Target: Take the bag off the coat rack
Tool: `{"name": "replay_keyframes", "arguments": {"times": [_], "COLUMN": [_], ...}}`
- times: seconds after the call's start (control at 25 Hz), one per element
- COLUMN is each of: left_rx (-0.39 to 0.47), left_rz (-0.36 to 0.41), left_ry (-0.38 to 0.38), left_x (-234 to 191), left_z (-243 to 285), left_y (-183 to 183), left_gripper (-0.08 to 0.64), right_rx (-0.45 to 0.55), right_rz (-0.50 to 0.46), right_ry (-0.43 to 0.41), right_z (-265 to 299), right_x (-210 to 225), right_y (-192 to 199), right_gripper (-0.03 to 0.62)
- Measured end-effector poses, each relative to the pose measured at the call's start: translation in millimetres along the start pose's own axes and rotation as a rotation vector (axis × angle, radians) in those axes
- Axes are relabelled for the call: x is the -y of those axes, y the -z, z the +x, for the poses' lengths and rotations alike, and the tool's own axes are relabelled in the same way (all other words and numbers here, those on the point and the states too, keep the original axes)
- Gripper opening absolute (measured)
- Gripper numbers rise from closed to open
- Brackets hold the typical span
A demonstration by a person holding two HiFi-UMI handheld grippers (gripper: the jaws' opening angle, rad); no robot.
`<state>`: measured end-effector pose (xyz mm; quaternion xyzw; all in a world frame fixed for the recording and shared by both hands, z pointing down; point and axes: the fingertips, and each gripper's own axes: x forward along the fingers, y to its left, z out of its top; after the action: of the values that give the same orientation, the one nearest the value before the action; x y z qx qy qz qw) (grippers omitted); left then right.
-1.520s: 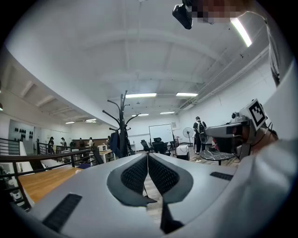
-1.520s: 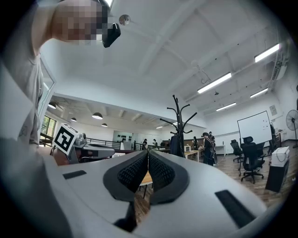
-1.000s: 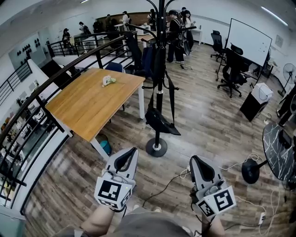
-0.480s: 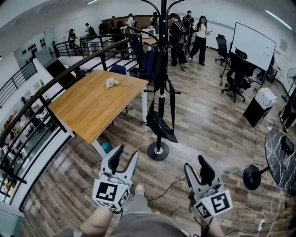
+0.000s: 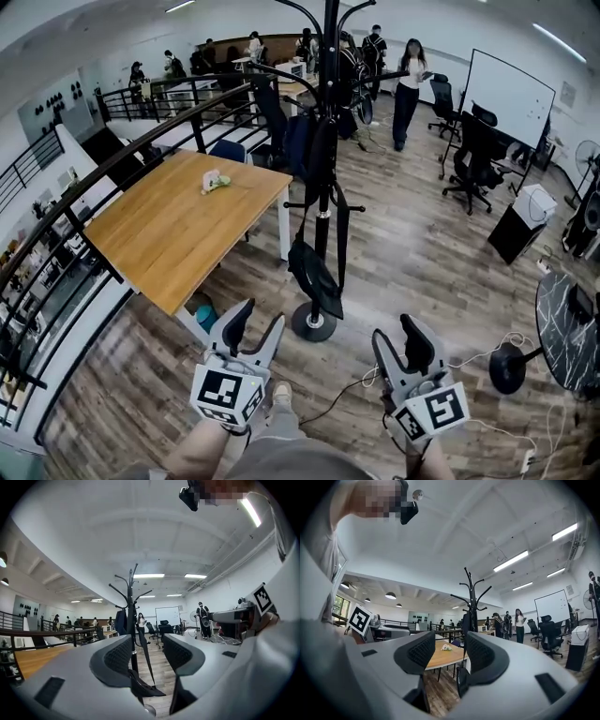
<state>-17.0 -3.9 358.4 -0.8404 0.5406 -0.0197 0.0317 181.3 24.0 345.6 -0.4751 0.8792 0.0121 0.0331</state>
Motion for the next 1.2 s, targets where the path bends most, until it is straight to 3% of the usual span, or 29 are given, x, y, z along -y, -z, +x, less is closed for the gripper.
{"name": "replay_keyframes", "arguments": {"times": [0.28,0.64,1.0,1.2], "left_rx": [-0.002,-0.004,-0.006,-0.029], "left_rz": [0.002,0.039,0.089,0.060], "left_ry": [0.036,0.170,0.318,0.357], "left_x": [-52.9,-103.3,-113.4,-110.5], "left_z": [71.0,180.3,274.0,316.3], "left_y": [1.5,-6.3,-9.9,-6.3], "left_gripper": [0.221,0.224,0.224,0.224], "right_rx": [-0.028,-0.041,-0.063,-0.085], "right_rz": [-0.011,-0.052,-0.090,-0.095], "right_ry": [0.030,0.102,0.168,0.177], "right_z": [85.8,202.7,297.4,334.1], "right_x": [26.2,64.3,106.3,125.5], "right_y": [4.7,-4.5,1.0,4.2], "right_gripper": [0.207,0.209,0.212,0.212]}}
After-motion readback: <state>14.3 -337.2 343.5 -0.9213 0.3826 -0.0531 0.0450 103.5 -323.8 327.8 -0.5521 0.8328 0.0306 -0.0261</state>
